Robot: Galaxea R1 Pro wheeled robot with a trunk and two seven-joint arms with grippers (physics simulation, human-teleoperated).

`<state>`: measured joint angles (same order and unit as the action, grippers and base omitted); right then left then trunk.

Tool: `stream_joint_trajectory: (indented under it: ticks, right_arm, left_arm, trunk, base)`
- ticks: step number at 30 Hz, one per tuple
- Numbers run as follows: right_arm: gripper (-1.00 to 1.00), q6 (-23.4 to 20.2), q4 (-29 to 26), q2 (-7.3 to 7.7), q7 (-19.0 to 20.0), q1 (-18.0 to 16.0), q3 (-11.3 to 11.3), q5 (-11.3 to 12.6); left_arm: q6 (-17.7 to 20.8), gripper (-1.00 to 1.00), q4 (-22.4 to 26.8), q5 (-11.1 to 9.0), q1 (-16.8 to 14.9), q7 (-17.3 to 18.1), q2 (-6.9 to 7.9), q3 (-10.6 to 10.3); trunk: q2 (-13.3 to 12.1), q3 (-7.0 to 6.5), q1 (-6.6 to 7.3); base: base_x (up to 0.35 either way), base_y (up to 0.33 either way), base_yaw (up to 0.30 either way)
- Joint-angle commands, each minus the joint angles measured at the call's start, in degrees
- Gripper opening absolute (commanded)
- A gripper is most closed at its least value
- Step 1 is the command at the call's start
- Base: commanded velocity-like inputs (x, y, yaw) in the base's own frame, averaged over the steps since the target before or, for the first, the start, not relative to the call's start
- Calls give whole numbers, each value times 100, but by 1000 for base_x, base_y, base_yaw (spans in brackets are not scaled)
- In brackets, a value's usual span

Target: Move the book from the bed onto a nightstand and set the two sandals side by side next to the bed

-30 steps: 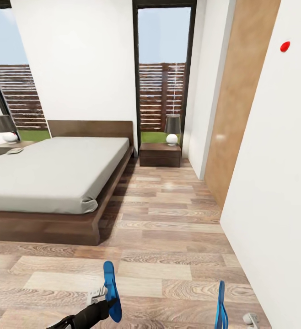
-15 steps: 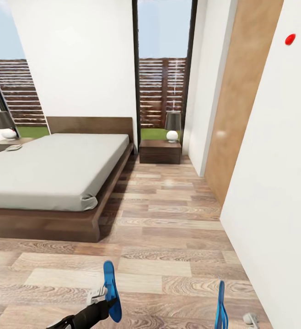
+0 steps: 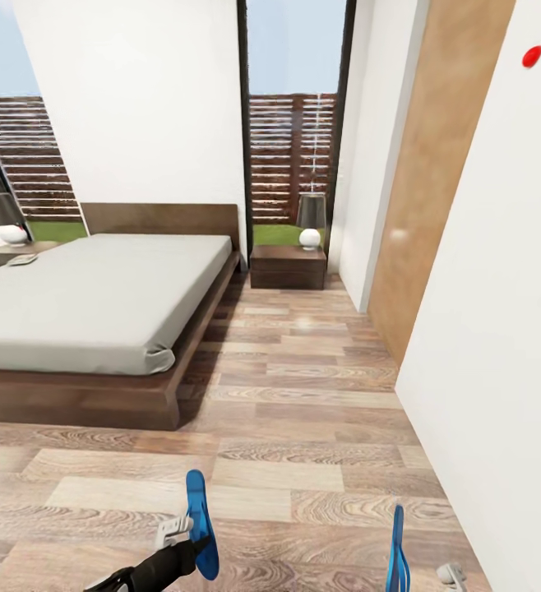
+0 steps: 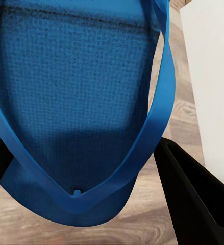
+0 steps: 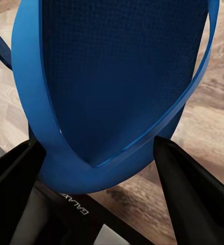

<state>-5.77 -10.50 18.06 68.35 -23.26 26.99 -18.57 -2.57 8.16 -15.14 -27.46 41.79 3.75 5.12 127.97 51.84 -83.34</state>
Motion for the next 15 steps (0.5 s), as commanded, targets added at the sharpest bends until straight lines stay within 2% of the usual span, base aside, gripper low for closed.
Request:
stream_joint_trajectory:
  ticks: [1,15]
  right_arm:
    - [-100,-62,-5,-3,30,-3,52,-33]
    - [-100,-61,-5,-4,29,-3,49,-33]
  left_arm:
    - [-26,-100,-8,46,-5,31,0,50]
    - [-25,-100,-8,46,-5,31,-2,50]
  trunk:
    - [2,15,1]
    - [2,140,1]
  base:
    - [0,0,0]
    - [0,0,0]
